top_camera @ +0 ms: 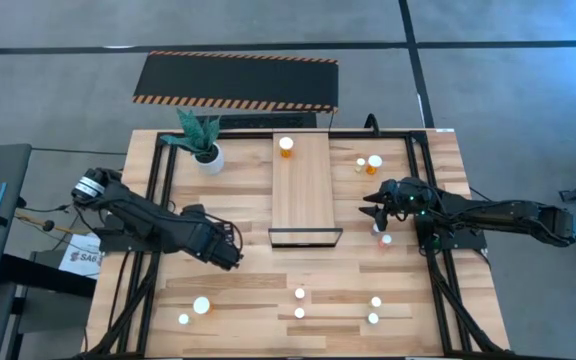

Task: Pick and place medicine bottles onto shelf by color
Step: Put the top left blue pill bottle on the shelf

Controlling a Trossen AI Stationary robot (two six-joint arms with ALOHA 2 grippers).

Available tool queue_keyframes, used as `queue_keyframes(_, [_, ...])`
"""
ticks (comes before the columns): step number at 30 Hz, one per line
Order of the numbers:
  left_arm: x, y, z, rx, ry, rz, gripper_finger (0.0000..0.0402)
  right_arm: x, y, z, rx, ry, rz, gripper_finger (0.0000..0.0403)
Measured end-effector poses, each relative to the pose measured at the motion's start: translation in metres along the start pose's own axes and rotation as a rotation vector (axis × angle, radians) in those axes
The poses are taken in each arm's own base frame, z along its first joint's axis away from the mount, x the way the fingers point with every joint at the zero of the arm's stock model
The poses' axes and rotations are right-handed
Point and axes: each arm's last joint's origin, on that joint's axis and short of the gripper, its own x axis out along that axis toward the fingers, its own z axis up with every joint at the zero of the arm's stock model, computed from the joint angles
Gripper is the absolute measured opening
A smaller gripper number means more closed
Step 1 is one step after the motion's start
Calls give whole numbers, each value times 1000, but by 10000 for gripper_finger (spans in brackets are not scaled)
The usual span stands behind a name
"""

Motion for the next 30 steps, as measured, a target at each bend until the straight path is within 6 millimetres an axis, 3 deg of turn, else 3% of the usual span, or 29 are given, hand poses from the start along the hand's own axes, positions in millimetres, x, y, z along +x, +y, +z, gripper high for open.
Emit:
queue_keyframes(10, [38, 20, 7, -72, 134, -61, 320, 0, 0, 0, 0, -1, 0, 246])
queue_keyframes(18, [69, 18, 5, -76, 248, -120, 320, 0, 0, 0, 0, 0, 0, 246])
queue_keyframes(25, [78, 14, 13, -58, 279, -107, 317, 0, 0, 0, 0, -1, 0, 246])
queue_keyframes(30, [78, 13, 13, -47, 278, -110, 282, 0, 0, 0, 0, -1, 0, 246])
